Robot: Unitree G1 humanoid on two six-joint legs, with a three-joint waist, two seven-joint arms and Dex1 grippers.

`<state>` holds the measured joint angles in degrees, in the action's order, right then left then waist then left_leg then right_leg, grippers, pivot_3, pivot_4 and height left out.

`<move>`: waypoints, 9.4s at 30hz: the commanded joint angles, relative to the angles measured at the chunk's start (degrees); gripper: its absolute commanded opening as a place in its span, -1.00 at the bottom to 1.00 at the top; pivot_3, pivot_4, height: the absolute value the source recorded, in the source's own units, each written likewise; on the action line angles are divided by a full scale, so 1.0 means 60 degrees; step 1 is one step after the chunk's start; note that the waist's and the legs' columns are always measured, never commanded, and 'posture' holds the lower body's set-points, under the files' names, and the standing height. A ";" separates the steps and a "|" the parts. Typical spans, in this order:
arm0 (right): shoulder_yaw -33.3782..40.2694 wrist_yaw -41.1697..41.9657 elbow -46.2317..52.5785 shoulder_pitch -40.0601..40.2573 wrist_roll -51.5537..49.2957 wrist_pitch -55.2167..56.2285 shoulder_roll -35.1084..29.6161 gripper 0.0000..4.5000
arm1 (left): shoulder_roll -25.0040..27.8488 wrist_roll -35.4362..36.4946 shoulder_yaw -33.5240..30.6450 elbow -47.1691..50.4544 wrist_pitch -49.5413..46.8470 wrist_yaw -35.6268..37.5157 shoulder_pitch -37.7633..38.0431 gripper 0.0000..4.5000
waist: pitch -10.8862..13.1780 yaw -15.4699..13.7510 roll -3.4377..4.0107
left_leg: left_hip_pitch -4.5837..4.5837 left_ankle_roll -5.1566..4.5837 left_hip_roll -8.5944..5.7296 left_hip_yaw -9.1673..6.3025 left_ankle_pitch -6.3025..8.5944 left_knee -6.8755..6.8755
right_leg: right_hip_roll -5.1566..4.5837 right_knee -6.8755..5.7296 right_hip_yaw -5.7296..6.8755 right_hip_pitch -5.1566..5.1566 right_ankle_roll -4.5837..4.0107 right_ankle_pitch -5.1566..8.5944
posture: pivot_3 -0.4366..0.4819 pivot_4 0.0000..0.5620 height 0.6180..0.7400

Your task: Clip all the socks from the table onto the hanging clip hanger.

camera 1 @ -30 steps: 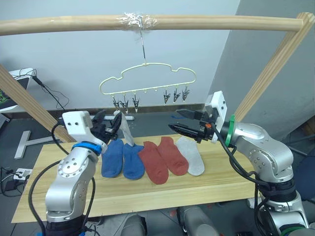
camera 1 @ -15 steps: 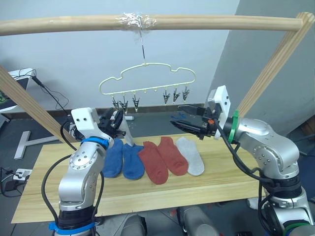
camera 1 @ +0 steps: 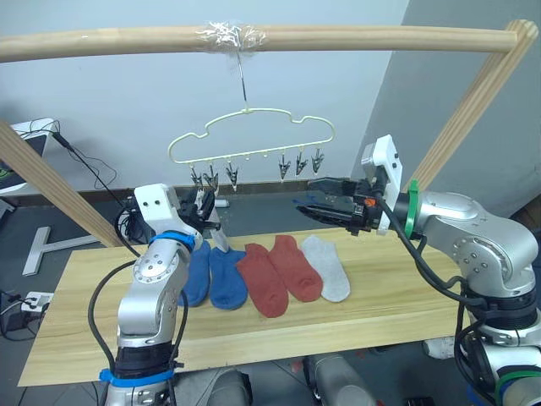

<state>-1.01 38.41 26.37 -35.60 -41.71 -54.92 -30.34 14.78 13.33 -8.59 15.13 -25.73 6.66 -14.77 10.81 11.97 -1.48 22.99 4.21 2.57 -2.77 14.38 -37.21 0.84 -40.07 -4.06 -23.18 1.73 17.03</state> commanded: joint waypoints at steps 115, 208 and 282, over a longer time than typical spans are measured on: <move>-0.0620 -0.1382 0.0205 0.0027 0.0036 -0.0612 -0.0428 0.01 | 0.0131 0.1859 -0.1479 -0.0792 -0.1928 0.0476 -0.2120 -0.99 | 0.0000 0.0639 0.0000 | 0.0000 -0.0001 0.0002 0.0000 -0.0001 0.0008 | 0.0003 0.0009 0.0000 -0.0001 0.0005 0.0001 | -0.76 -0.43 1.00; -0.2785 -0.1345 -0.5956 -0.0659 0.7208 -0.0111 0.3274 -0.98 | 0.0902 0.3726 -0.2113 -0.0042 -0.4033 0.0366 -0.2358 -1.00 | -0.0001 0.0451 0.0002 | -0.0010 0.0003 0.0005 -0.0015 -0.0003 -0.0005 | -0.0005 -0.0036 0.0008 -0.0003 0.0011 -0.0009 | -0.63 -0.47 1.00; -0.2321 -0.1678 -0.7904 -0.4267 0.5481 0.1549 0.6877 -1.00 | 0.0723 0.6170 -0.3150 -0.0395 -0.5277 -0.0805 -0.3007 -0.06 | 0.0000 0.0392 0.0002 | 0.0005 0.0003 0.0002 -0.0025 -0.0003 -0.0002 | -0.0017 -0.0018 0.0020 -0.0008 0.0011 -0.0009 | -0.58 -0.48 1.00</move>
<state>-15.31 28.39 -22.39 -59.24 -7.94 -46.84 8.26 18.71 49.14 -27.31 10.60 -59.01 0.85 -32.02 10.81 14.33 -1.47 23.02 4.23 2.58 -2.91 14.36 -37.22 0.74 -40.17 -3.94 -23.23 1.79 16.98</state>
